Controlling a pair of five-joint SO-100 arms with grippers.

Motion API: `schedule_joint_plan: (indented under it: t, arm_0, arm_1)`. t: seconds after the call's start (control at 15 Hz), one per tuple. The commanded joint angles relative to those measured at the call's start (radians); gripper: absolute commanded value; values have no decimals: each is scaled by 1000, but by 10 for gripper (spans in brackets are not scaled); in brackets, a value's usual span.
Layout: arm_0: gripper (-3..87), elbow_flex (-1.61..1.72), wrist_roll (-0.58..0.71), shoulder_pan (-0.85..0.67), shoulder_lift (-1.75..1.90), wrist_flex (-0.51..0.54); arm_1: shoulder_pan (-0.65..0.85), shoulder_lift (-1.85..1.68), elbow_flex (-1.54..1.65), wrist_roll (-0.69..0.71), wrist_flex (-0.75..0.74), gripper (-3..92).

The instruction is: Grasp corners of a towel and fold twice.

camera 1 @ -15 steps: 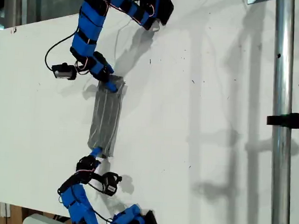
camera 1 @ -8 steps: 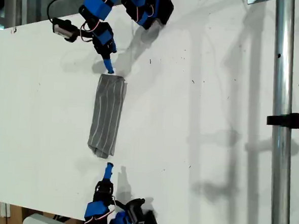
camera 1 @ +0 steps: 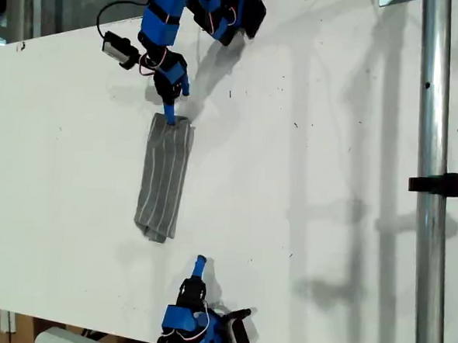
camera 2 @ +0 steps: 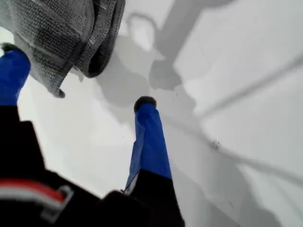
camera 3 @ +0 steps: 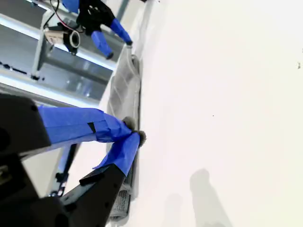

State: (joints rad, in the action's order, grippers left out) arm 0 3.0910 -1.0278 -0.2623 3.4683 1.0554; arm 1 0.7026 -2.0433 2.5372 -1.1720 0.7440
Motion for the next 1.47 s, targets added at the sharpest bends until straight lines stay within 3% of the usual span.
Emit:
schedule_joint_plan:
  t: [0.0, 0.2, 0.33, 0.53, 0.6, 0.73, 1.07, 1.13, 1.2, 1.4]
  arm_0:
    - [-14, 9, -26, 8, 9, 12]
    - [-14, 5, -31, 6, 9, 32]
    - [-14, 3, -35, 5, 9, 37]
    - [-14, -12, -38, 9, 9, 51]
    - [-14, -17, -40, 11, 9, 60]
    - [-14, -21, -43, 21, 9, 67]
    - [-14, 14, -23, 31, 9, 20]
    - [-14, 15, -21, 26, 9, 20]
    - [-14, 18, -26, 25, 9, 21]
    - [-14, 20, -54, 25, 9, 41]
  arm_1:
    - [-38, 215, -152, -35, -118, 438]
    - [-58, 364, -255, -75, -253, 421]
    - [-69, 445, -308, -91, -371, 267]
    - [-46, 558, -456, -60, -337, 19]
    - [-37, 532, -448, -43, -290, -2]
    - [-46, 331, -383, 6, -61, -2]
    - [-87, -451, -272, 12, 802, -2]
    - [-107, -546, -279, 5, 847, -2]
    - [-144, -520, -301, -3, 778, -2]
    - [-229, -155, -351, 5, 270, -2]
